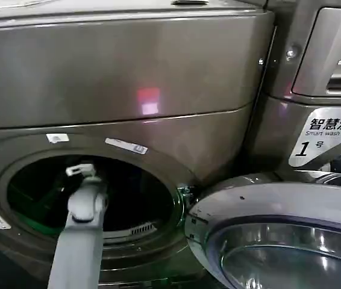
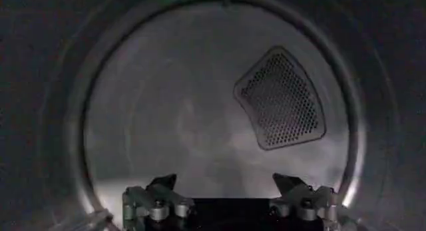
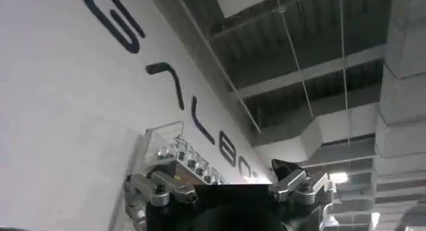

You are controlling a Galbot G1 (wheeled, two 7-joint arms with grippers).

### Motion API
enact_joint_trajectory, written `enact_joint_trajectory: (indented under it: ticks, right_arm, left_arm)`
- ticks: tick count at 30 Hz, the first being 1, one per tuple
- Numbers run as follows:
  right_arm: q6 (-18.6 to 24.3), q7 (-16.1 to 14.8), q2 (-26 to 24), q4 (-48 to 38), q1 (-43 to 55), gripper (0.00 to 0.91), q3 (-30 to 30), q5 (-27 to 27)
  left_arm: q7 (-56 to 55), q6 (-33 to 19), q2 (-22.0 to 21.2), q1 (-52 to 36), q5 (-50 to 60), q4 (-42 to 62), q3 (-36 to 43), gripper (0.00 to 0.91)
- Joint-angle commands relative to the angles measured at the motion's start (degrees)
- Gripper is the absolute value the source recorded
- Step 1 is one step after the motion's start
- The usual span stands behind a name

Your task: Grasp the clothes from the dryer.

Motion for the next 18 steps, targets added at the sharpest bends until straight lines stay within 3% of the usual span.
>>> enact_joint_trajectory:
  ticks: [1, 5, 8, 14, 18]
  right_arm:
    - [0.03, 0.02, -0.02, -0.14, 0.64, 0.907, -0.45, -0.03]
    - [-0.02, 0.00, 0.17, -0.18, 0.84, 0.907, -0.67, -0.05]
    - [0.03, -0.03, 0.53, -0.31, 0.66, 0.907, -0.50, -0.08]
    - [0.12, -0.04, 1.03, -0.51, -0.04, 0.907, 0.50, -0.25]
    - [0.07, -0.03, 1.40, -0.11, -0.03, 0.907, 0.31, -0.27]
  left_arm:
    - [19.77, -2.95, 9.75, -15.87, -6.21, 19.40, 19.67, 0.907]
    - [32.03, -9.98, 11.62, -22.61, -2.49, 27.38, 31.92, 0.907]
    - [39.92, -14.05, 9.98, -27.98, 4.23, 37.08, 37.72, 0.907]
    - [48.95, -18.34, 3.10, -35.87, 26.45, 53.46, 39.51, 0.907]
    - [50.26, -19.55, 0.02, -38.50, 33.49, 57.51, 39.50, 0.907]
